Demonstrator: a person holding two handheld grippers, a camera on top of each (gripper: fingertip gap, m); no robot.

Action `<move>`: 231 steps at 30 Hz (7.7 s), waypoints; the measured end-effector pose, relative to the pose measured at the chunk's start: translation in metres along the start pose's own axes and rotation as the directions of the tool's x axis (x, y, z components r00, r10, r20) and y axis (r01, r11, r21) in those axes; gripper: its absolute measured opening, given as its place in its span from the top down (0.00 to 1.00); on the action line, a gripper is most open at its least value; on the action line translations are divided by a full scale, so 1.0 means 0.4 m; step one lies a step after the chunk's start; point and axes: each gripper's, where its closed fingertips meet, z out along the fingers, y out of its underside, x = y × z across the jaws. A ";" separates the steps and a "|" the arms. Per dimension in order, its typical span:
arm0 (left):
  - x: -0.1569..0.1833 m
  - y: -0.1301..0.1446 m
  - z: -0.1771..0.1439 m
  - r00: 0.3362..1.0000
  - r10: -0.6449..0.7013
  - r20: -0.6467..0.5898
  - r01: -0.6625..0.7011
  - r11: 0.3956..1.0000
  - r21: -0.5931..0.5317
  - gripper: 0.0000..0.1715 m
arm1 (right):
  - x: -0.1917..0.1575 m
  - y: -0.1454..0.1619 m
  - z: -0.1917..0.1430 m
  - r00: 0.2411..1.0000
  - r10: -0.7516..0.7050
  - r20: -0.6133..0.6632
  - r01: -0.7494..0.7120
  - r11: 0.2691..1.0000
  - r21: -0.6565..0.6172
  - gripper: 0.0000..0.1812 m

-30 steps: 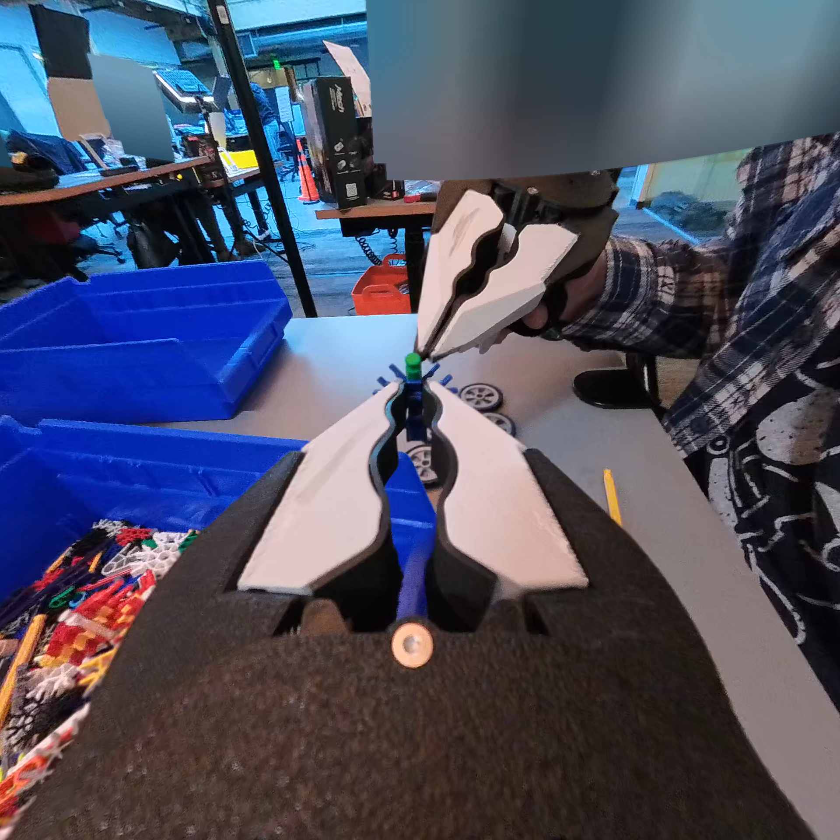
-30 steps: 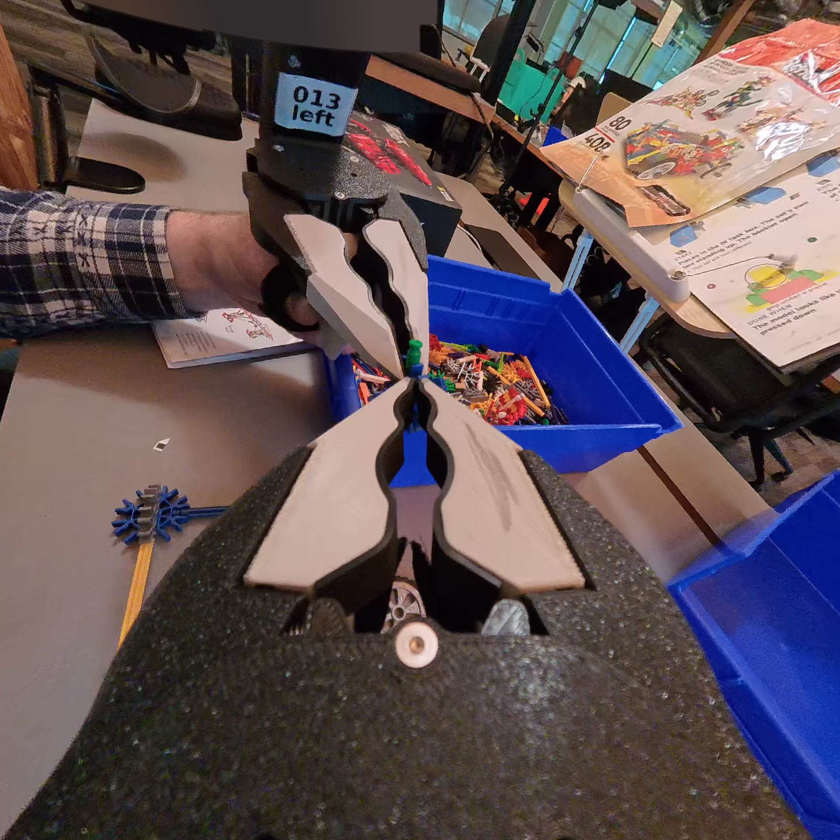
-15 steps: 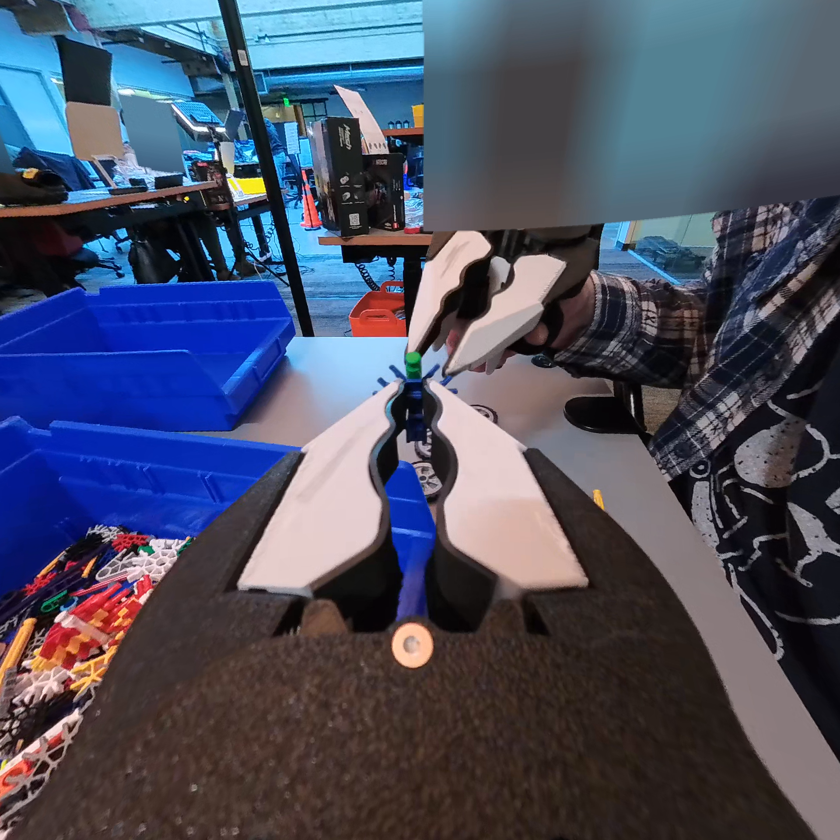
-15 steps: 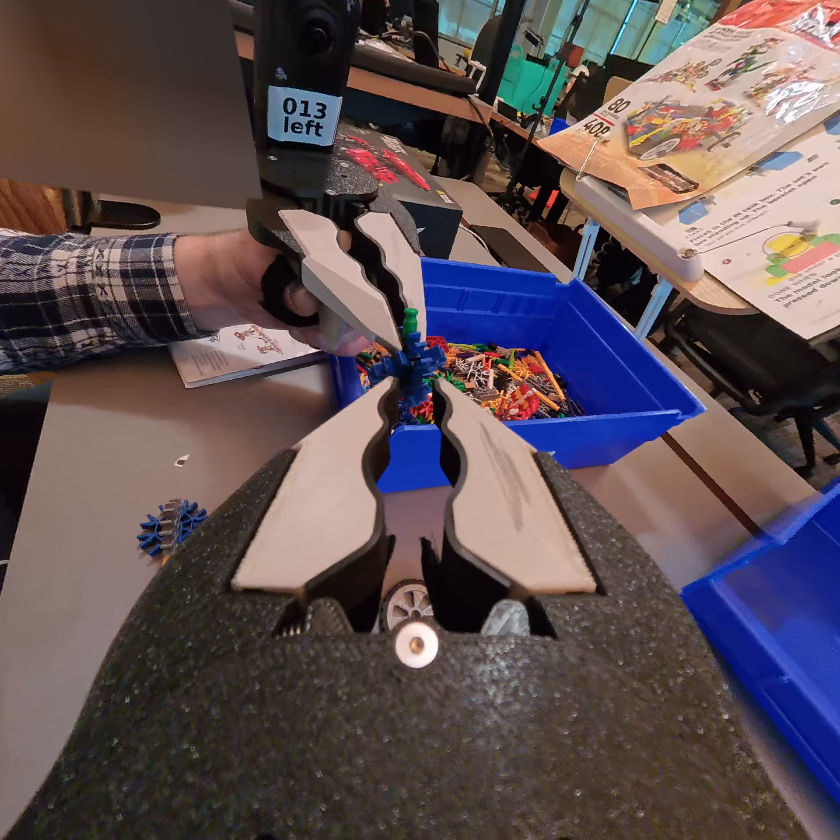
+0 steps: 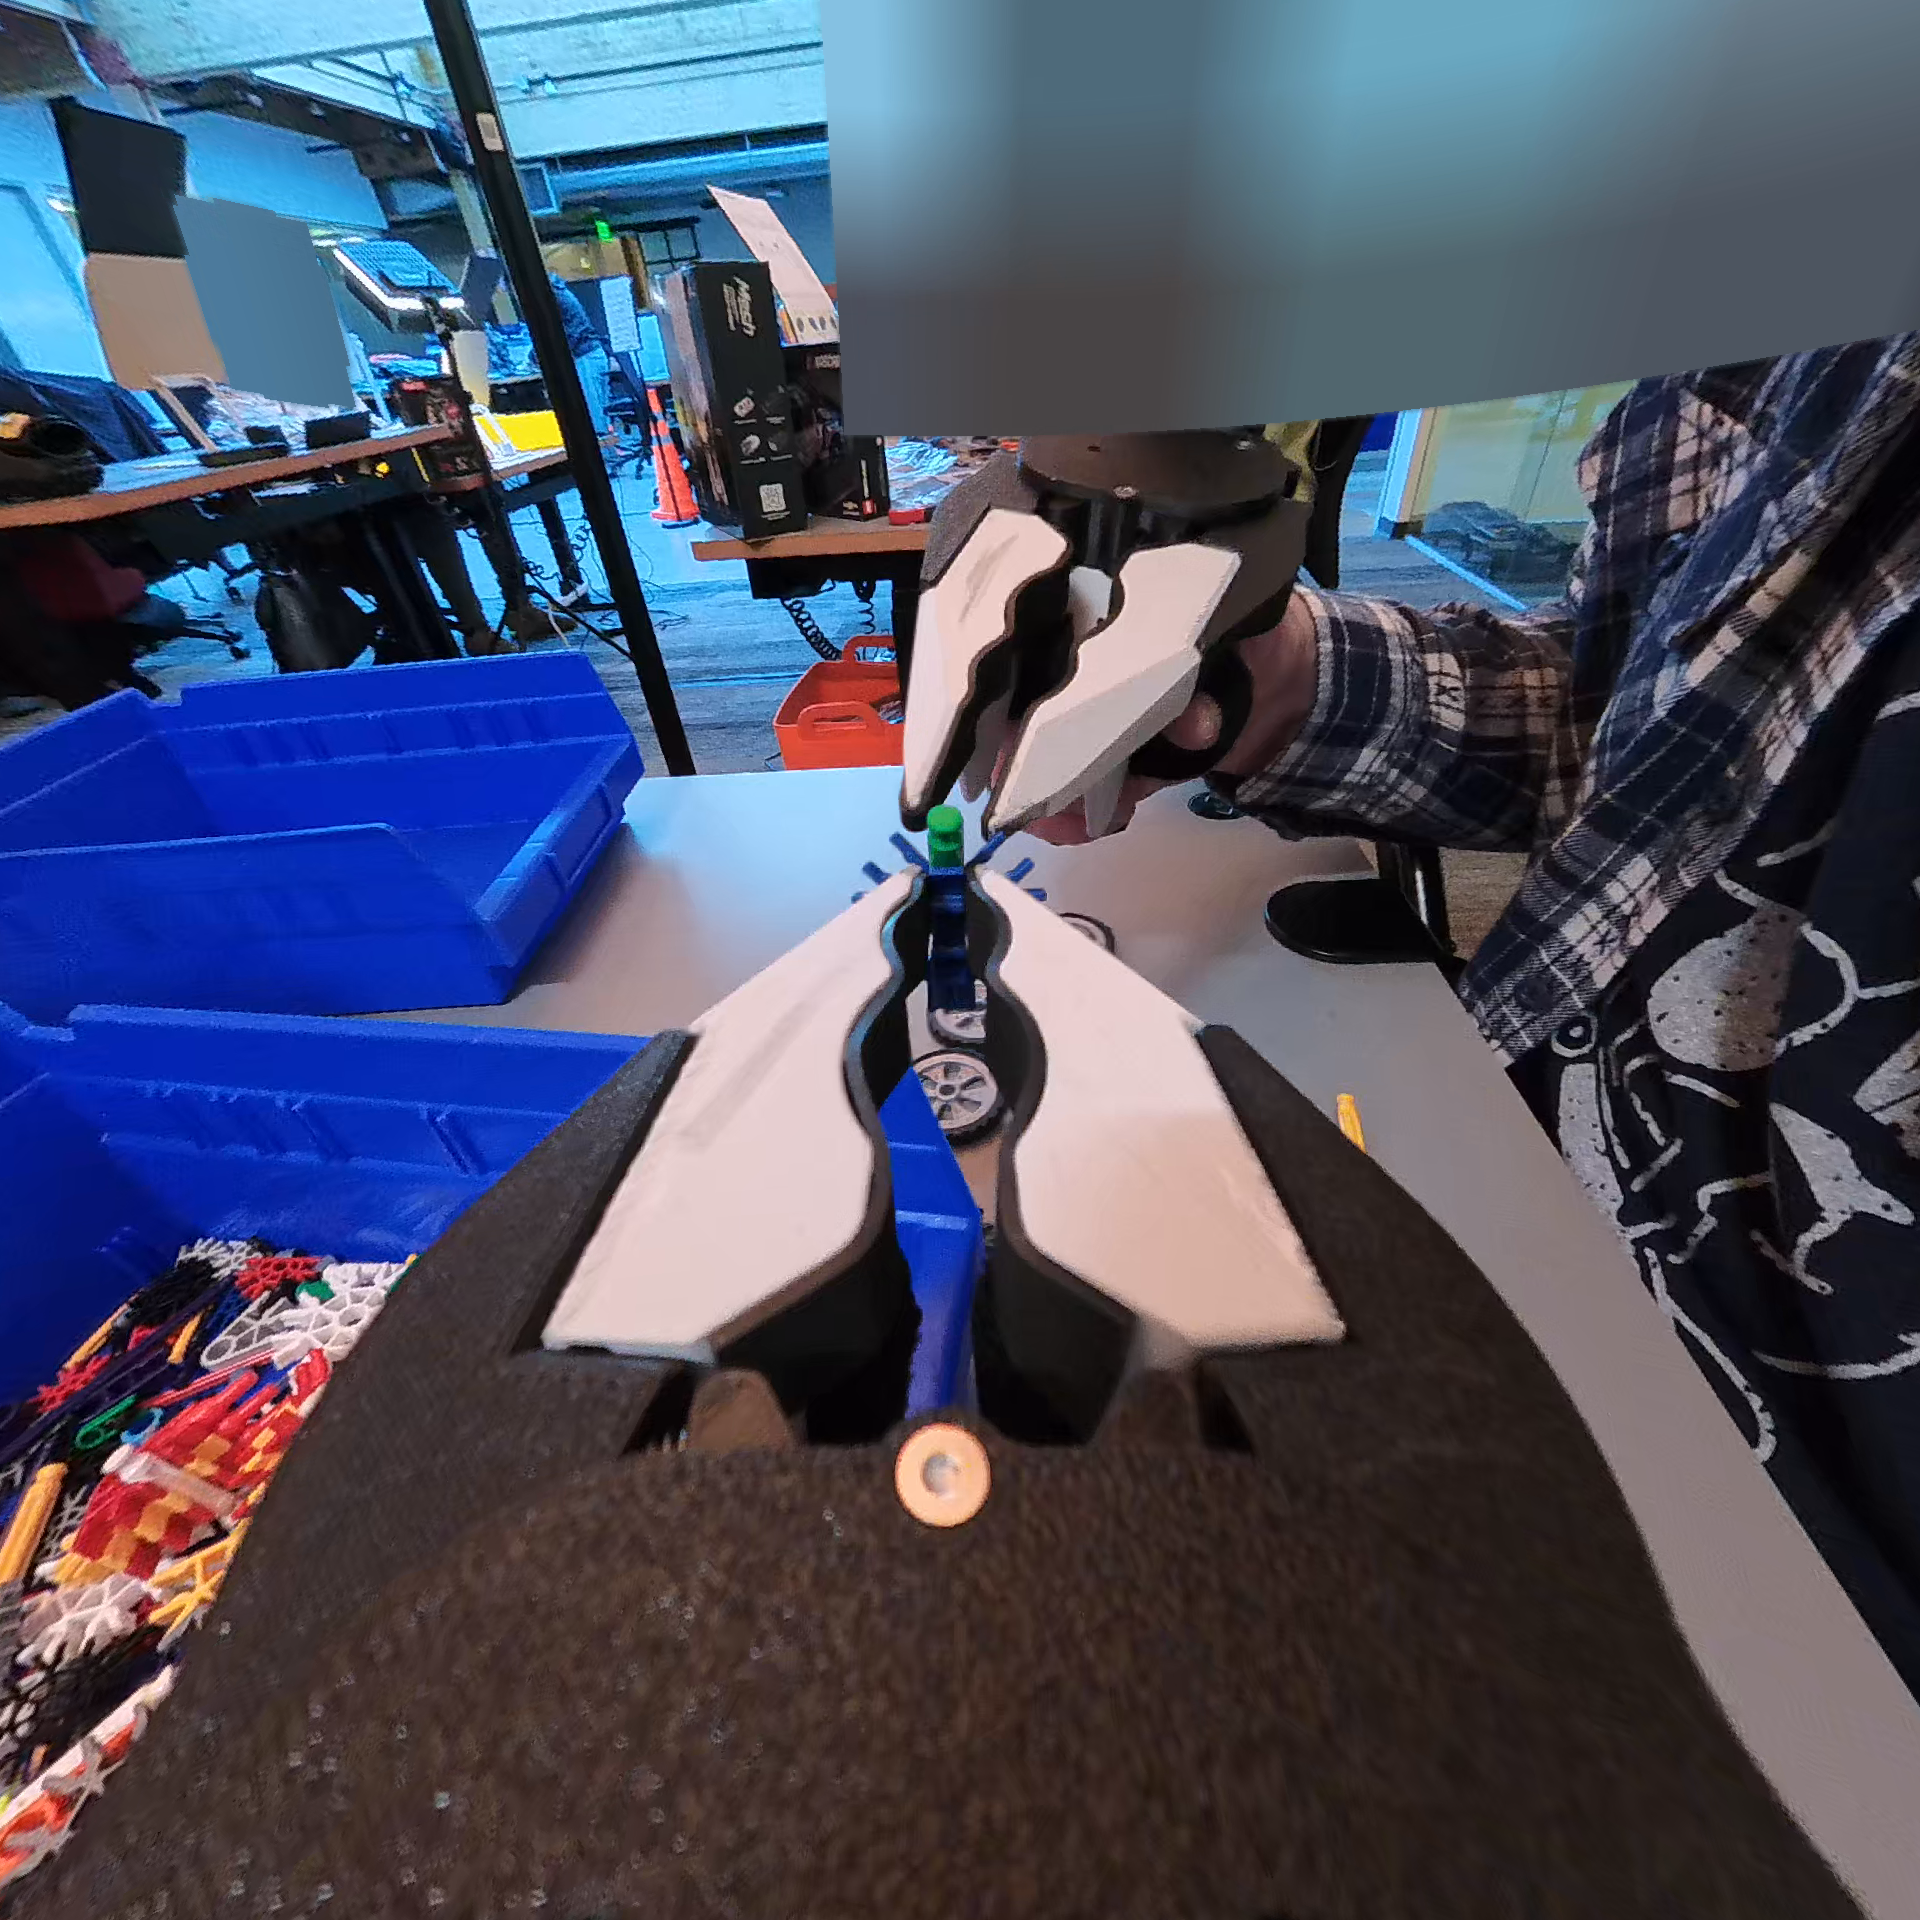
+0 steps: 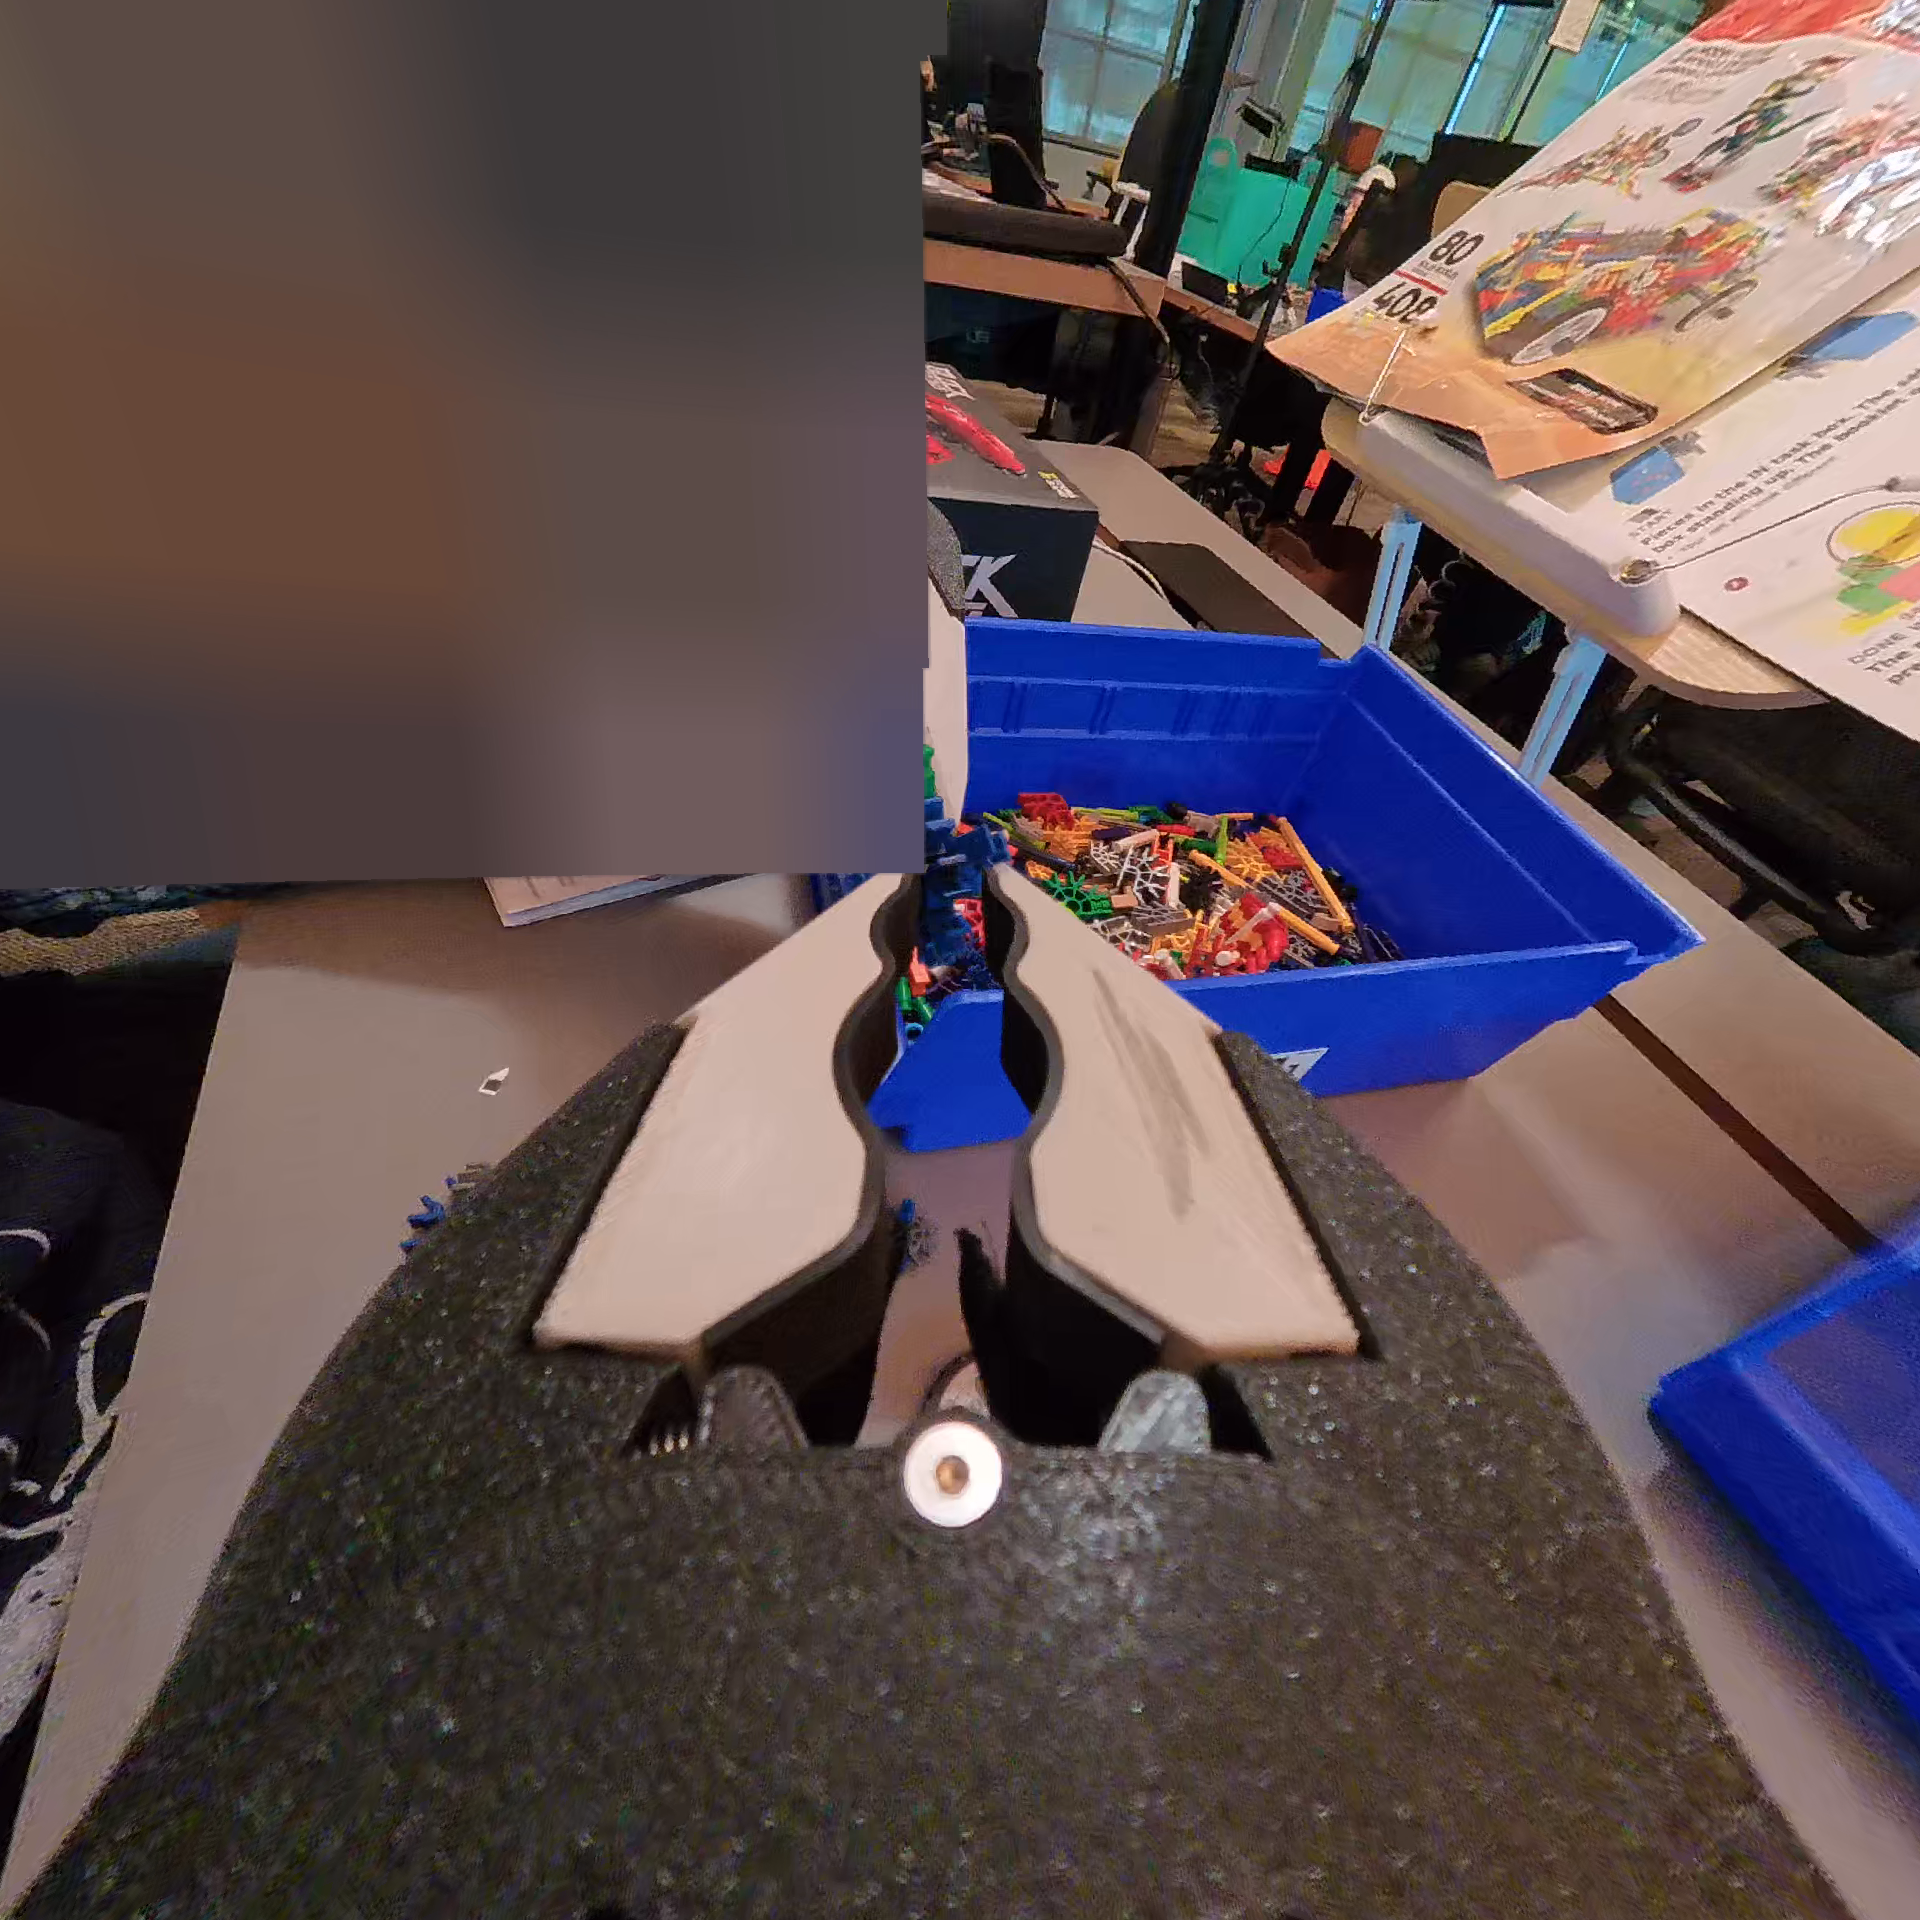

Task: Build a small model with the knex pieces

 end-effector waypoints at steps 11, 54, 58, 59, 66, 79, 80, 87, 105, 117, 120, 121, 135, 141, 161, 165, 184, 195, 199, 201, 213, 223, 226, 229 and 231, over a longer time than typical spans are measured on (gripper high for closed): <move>0.012 0.010 0.005 1.000 0.002 -0.028 -0.002 1.000 -0.022 0.98 | -0.010 0.006 0.004 1.000 -0.027 0.013 0.027 1.000 -0.008 0.97; -0.011 0.001 0.025 0.988 0.104 0.115 -0.098 0.994 -0.055 0.98 | 0.027 0.024 0.013 0.987 0.154 0.044 -0.155 0.988 0.015 0.96; -0.006 0.000 0.022 0.997 0.024 0.069 -0.021 0.999 -0.037 0.98 | 0.026 0.022 0.015 0.988 0.149 0.044 -0.150 0.988 0.024 0.95; -0.005 0.001 0.022 0.998 0.005 0.059 -0.003 0.999 -0.033 0.99 | 0.025 0.022 0.016 0.987 0.151 0.048 -0.152 0.988 0.024 0.95; -0.005 0.009 0.023 0.997 -0.080 0.023 0.081 0.996 -0.024 0.95 | 0.029 0.023 0.013 0.988 0.144 0.049 -0.145 0.989 0.023 1.00; -0.026 0.048 0.019 0.995 -0.081 0.063 0.088 0.990 -0.111 1.00 | 0.066 0.031 0.004 0.970 0.244 0.020 -0.244 0.969 0.032 1.00; -0.024 0.045 0.017 0.995 -0.077 0.060 0.083 0.990 -0.110 1.00 | 0.066 0.032 0.003 0.971 0.239 0.017 -0.240 0.970 0.029 1.00; -0.004 0.073 -0.027 0.997 -0.002 0.079 0.025 0.955 -0.295 0.96 | 0.083 0.045 0.003 0.971 0.239 -0.014 -0.239 0.971 0.012 1.00; 0.054 0.356 -0.155 0.966 0.167 0.198 0.049 0.633 -0.773 0.93 | 0.039 0.076 0.031 0.984 0.177 0.029 -0.175 0.983 -0.063 1.00; 0.072 0.147 -0.139 0.980 -0.062 0.188 0.115 0.952 -0.282 0.98 | -0.024 0.098 0.052 0.973 0.189 0.134 -0.173 0.977 -0.121 0.93; 0.063 0.095 -0.133 0.978 -0.097 0.183 0.127 0.978 -0.163 0.98 | -0.064 0.103 0.064 0.955 0.215 0.204 -0.189 0.972 -0.141 0.83; 0.057 0.088 -0.128 0.976 -0.105 0.191 0.134 0.980 -0.147 0.98 | -0.076 0.106 0.068 0.950 0.219 0.223 -0.189 0.971 -0.150 0.80; 0.010 0.013 -0.060 0.884 -0.467 0.039 0.455 0.876 0.160 0.97 | -0.050 0.056 0.068 0.927 0.310 0.212 -0.318 0.948 0.006 0.97; -0.002 0.014 -0.062 0.887 -0.456 0.066 0.438 0.879 0.186 0.96 | -0.040 0.054 0.069 0.937 0.297 0.182 -0.306 0.952 0.024 0.97; -0.008 0.053 -0.001 0.879 -0.455 0.146 0.447 0.891 0.085 0.73 | 0.024 0.058 0.064 0.804 -0.502 -0.318 0.460 0.865 -0.201 0.97; -0.009 0.038 -0.001 0.871 -0.476 0.118 0.464 0.878 0.121 0.74 | 0.013 0.049 0.066 0.740 -0.584 -0.334 0.540 0.811 -0.225 0.97; 0.005 0.017 -0.010 0.912 -0.398 0.101 0.387 0.915 0.118 0.79 | -0.008 0.030 0.058 0.953 -0.240 -0.186 0.243 0.970 -0.008 0.97; 0.009 0.014 -0.013 0.916 -0.394 0.072 0.384 0.915 0.120 0.79 | -0.010 0.025 0.058 0.993 -0.078 -0.089 0.083 0.995 0.056 0.96; 0.016 0.013 -0.016 0.927 -0.369 0.066 0.361 0.926 0.110 0.79 | -0.017 0.023 0.058 0.999 -0.006 -0.035 0.008 0.997 0.075 0.96; 0.018 0.014 -0.017 0.933 -0.354 0.065 0.347 0.933 0.099 0.79 | -0.020 0.022 0.058 1.000 0.011 -0.016 -0.010 0.997 0.079 0.95; 0.012 0.015 -0.016 0.924 -0.379 0.051 0.372 0.922 0.107 0.79 | -0.021 0.030 0.064 0.988 0.144 0.061 -0.148 0.987 0.063 0.95; -0.010 0.013 -0.022 0.916 -0.390 0.092 0.375 0.916 0.140 0.78 | -0.004 0.043 0.076 0.968 -0.196 -0.156 0.194 0.981 -0.029 0.98; -0.008 0.015 -0.022 0.919 -0.384 0.091 0.371 0.919 0.132 0.78 | -0.003 0.041 0.074 0.955 -0.238 -0.174 0.235 0.971 -0.042 0.97; -0.009 0.017 -0.021 0.918 -0.387 0.093 0.374 0.919 0.127 0.78 | 0.000 0.041 0.073 0.946 -0.263 -0.189 0.258 0.965 -0.050 0.97; -0.008 0.019 -0.022 0.922 -0.373 0.101 0.361 0.925 0.119 0.79 | 0.000 0.042 0.074 0.933 -0.299 -0.200 0.292 0.954 -0.066 0.97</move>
